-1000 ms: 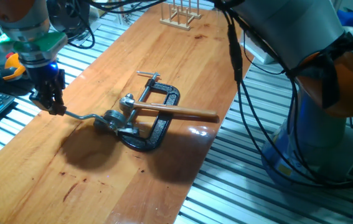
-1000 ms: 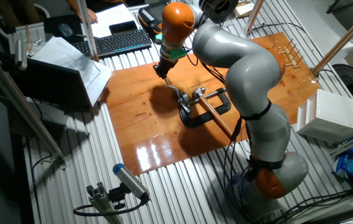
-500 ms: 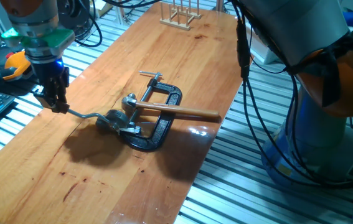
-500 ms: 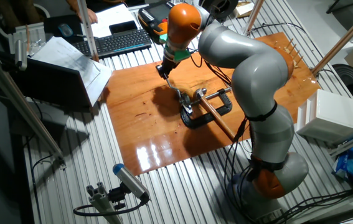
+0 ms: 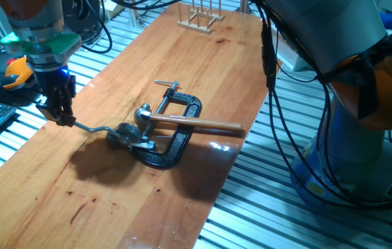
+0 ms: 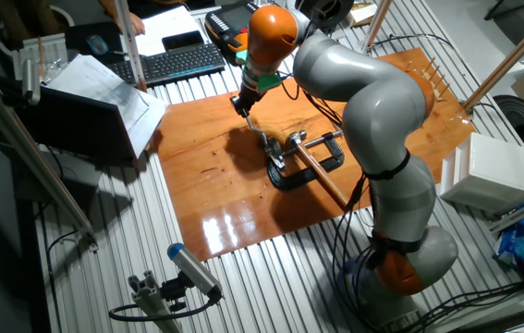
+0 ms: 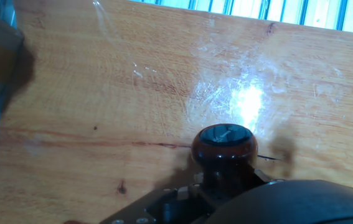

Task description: Pull up the lever

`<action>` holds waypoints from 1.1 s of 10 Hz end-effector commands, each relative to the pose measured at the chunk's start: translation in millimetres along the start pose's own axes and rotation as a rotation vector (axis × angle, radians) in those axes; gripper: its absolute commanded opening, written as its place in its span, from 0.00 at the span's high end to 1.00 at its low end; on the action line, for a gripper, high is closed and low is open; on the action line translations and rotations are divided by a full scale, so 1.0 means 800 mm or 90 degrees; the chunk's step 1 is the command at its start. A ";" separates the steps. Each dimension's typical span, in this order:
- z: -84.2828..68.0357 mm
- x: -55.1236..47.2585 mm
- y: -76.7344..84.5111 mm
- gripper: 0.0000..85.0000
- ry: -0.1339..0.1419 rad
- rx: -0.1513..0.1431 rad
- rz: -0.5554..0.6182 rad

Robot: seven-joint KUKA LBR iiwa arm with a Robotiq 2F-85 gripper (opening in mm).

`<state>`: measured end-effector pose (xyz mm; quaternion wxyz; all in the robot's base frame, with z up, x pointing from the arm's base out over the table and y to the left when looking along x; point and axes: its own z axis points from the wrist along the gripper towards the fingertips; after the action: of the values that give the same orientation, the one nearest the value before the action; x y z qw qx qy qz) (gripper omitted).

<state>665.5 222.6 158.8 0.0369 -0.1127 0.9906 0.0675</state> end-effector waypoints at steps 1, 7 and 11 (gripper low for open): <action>0.001 -0.001 0.000 1.00 -0.002 -0.004 0.001; 0.006 -0.013 -0.002 1.00 -0.011 -0.009 0.014; 0.006 -0.013 -0.002 1.00 0.001 -0.005 0.016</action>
<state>676.5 224.0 154.4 0.0335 -0.1002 0.9920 0.0684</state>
